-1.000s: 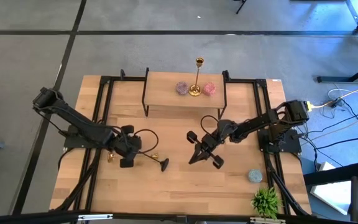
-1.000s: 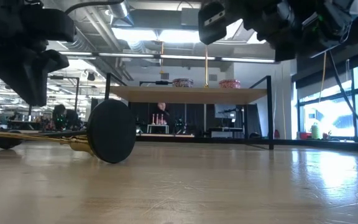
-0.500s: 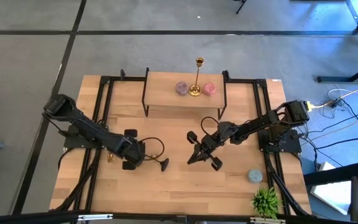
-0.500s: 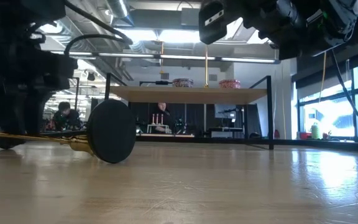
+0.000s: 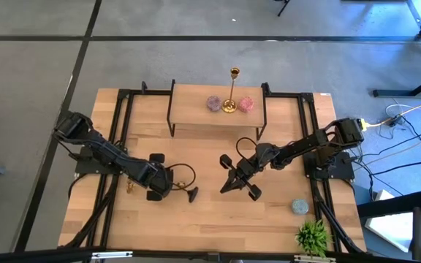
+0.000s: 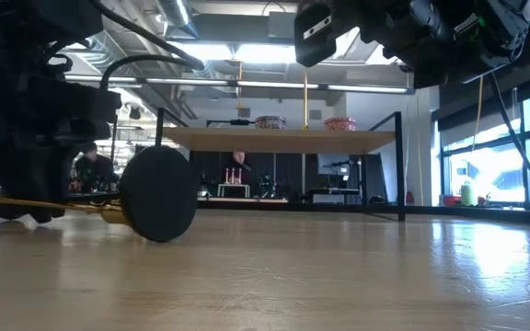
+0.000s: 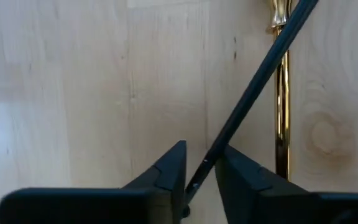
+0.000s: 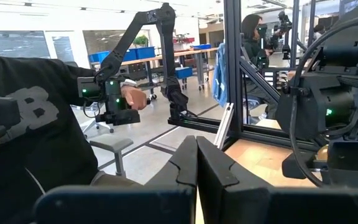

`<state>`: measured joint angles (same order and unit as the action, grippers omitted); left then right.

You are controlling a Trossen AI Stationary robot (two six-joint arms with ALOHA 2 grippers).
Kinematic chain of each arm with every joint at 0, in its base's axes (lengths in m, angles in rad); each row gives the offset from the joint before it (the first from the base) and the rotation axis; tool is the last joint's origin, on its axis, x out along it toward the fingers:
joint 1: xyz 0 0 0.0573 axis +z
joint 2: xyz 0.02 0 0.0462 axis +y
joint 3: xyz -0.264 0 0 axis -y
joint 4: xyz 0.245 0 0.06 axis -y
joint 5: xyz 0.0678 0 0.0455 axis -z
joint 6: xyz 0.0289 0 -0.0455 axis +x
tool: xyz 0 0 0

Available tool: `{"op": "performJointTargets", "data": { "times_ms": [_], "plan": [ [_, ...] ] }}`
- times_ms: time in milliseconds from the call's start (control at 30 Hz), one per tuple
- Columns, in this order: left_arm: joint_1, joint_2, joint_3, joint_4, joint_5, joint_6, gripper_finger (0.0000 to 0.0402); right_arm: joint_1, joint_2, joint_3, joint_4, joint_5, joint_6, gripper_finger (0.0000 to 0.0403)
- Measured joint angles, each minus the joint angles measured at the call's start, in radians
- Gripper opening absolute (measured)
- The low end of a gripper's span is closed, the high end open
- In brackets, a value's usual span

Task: Pick & Place candle stick holders
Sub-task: Put the black candle holder on the shelf

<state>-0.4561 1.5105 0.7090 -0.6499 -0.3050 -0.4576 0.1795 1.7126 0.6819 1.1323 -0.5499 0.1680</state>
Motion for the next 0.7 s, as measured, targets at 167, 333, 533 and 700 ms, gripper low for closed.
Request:
{"op": "performJointTargets", "data": {
  "times_ms": [167, 333, 533, 700],
  "plan": [
    [0.000, 0.000, 0.000, -0.004, -0.011, -0.023, 0.0013, 0.000, 0.000, 0.000, 0.000, 0.000, 0.000, 0.0000],
    [-0.002, -0.005, 0.000, -0.004, -0.034, -0.040, 0.0013, 0.000, 0.000, 0.000, -0.005, 0.000, 0.000, 0.0000],
    [-0.010, -0.028, 0.000, -0.005, -0.051, -0.051, 0.0010, 0.000, 0.000, 0.000, -0.007, 0.000, -0.004, 0.0000],
    [-0.035, -0.074, 0.000, -0.006, -0.115, -0.087, 0.0010, 0.000, 0.000, 0.000, -0.007, 0.000, -0.011, 0.0000]
  ]
}}
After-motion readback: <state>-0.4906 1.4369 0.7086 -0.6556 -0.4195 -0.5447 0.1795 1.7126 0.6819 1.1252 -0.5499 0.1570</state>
